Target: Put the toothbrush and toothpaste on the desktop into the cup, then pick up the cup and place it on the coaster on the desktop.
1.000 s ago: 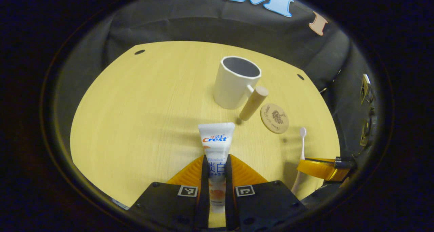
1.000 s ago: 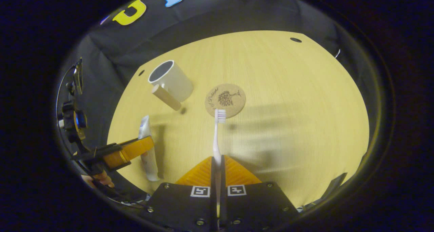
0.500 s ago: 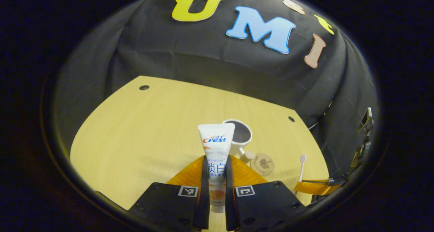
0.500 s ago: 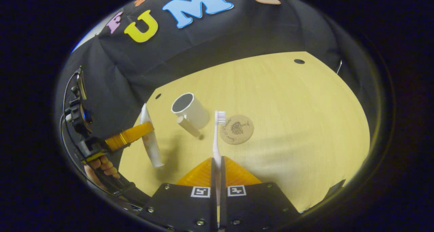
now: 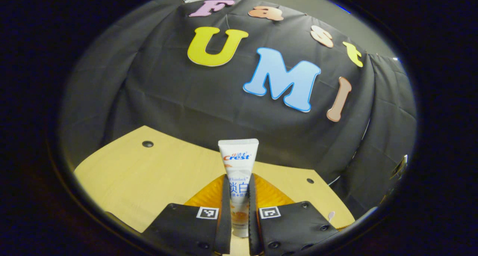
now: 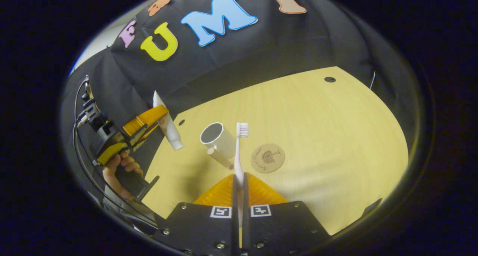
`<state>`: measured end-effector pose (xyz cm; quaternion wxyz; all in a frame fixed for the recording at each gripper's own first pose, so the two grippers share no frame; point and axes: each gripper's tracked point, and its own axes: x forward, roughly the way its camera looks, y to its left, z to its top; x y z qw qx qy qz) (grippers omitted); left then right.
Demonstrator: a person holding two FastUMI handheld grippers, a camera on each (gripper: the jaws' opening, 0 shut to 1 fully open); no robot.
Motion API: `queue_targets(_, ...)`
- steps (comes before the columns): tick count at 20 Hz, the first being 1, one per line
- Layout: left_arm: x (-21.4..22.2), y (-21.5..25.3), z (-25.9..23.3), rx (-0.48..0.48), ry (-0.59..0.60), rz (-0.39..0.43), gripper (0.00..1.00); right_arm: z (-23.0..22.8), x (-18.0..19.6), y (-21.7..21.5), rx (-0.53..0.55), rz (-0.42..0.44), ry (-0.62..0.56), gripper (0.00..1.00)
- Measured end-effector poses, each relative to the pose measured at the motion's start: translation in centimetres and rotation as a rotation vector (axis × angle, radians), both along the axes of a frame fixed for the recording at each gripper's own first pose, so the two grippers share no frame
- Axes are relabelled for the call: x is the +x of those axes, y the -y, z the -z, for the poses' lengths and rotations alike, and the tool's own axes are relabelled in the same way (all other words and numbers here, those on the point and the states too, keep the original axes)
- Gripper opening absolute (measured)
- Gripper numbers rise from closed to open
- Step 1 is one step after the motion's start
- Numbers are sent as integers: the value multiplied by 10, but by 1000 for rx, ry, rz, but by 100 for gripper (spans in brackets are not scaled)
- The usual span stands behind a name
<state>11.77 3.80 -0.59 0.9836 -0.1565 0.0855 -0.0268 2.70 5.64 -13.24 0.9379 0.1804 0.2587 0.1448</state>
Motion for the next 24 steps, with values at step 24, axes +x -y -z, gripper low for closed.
queue_targets(24,45,60,119,114,-221,192,44,-9,6,-5,14,65,24,4)
